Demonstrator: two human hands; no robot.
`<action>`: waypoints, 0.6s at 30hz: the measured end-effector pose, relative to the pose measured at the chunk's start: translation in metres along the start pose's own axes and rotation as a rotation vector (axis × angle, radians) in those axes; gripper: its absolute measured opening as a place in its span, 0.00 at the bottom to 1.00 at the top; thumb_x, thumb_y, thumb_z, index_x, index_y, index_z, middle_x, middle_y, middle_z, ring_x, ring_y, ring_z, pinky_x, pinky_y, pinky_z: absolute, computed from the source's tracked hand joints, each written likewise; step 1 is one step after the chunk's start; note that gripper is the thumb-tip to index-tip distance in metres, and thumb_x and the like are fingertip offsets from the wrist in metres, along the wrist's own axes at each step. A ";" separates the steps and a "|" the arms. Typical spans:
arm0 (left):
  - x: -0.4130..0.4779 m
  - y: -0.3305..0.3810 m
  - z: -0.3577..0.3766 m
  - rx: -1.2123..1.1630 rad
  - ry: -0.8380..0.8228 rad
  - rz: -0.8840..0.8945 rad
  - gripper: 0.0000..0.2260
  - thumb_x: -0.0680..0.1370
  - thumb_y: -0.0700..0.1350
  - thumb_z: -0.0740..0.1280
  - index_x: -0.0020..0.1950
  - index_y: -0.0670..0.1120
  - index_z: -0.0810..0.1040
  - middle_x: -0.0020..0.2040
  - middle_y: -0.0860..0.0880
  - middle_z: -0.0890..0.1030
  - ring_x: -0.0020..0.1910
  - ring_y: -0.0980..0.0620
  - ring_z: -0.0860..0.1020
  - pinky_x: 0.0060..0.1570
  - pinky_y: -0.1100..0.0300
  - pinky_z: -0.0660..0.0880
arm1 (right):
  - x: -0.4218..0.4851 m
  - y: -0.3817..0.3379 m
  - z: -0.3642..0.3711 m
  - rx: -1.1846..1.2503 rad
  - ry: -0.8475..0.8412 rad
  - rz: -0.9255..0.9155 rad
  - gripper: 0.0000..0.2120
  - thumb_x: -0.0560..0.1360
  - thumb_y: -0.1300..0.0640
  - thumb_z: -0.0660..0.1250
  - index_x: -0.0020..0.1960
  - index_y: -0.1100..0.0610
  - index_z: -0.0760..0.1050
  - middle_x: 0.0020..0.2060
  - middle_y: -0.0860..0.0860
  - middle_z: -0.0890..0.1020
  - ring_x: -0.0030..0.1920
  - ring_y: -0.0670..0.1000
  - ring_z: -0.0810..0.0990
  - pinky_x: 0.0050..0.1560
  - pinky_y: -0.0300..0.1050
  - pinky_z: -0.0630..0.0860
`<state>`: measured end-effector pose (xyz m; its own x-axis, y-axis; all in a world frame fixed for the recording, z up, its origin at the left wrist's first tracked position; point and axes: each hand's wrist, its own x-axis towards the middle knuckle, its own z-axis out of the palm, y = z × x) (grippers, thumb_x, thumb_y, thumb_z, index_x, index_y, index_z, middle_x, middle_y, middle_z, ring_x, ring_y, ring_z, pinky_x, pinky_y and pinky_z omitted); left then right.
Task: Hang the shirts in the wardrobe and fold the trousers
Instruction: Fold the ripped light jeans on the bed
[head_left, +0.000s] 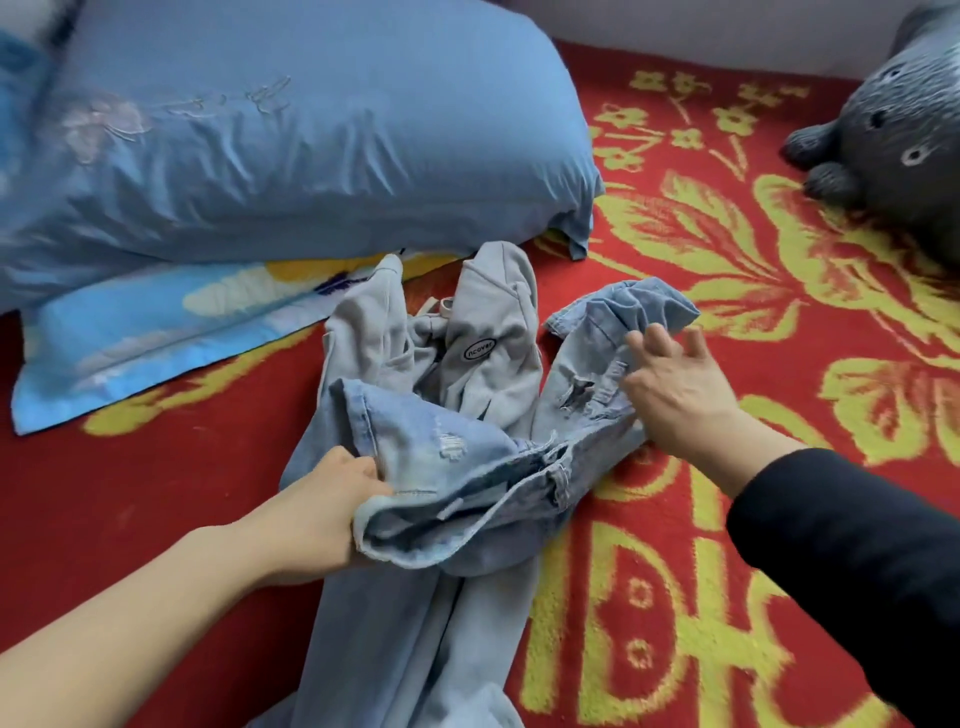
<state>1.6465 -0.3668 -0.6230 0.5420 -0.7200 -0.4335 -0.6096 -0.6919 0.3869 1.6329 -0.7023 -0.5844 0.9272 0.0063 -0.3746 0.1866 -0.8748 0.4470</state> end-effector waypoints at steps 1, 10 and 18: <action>-0.003 0.000 -0.001 -0.011 0.043 0.000 0.14 0.67 0.69 0.56 0.33 0.60 0.67 0.34 0.59 0.65 0.36 0.57 0.65 0.36 0.65 0.61 | -0.007 0.007 0.001 0.013 -0.025 0.012 0.12 0.75 0.58 0.63 0.57 0.51 0.77 0.67 0.52 0.63 0.71 0.55 0.55 0.67 0.58 0.53; -0.055 0.084 -0.072 0.120 0.340 -0.487 0.07 0.76 0.51 0.61 0.50 0.51 0.65 0.46 0.52 0.64 0.48 0.46 0.72 0.37 0.53 0.67 | -0.126 0.048 -0.014 0.346 0.170 0.120 0.10 0.79 0.59 0.55 0.50 0.53 0.53 0.42 0.50 0.80 0.40 0.59 0.78 0.41 0.49 0.65; -0.117 0.235 -0.156 0.149 0.496 -0.784 0.16 0.79 0.51 0.57 0.59 0.42 0.75 0.59 0.39 0.78 0.59 0.37 0.76 0.54 0.51 0.72 | -0.276 0.131 -0.073 0.327 0.263 0.274 0.07 0.78 0.61 0.57 0.54 0.55 0.70 0.53 0.53 0.78 0.54 0.56 0.78 0.46 0.49 0.69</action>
<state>1.5298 -0.4538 -0.3548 0.9931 -0.0159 -0.1161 -0.0151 -0.9999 0.0082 1.4251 -0.7830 -0.3635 0.9861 -0.1603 -0.0428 -0.1483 -0.9671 0.2068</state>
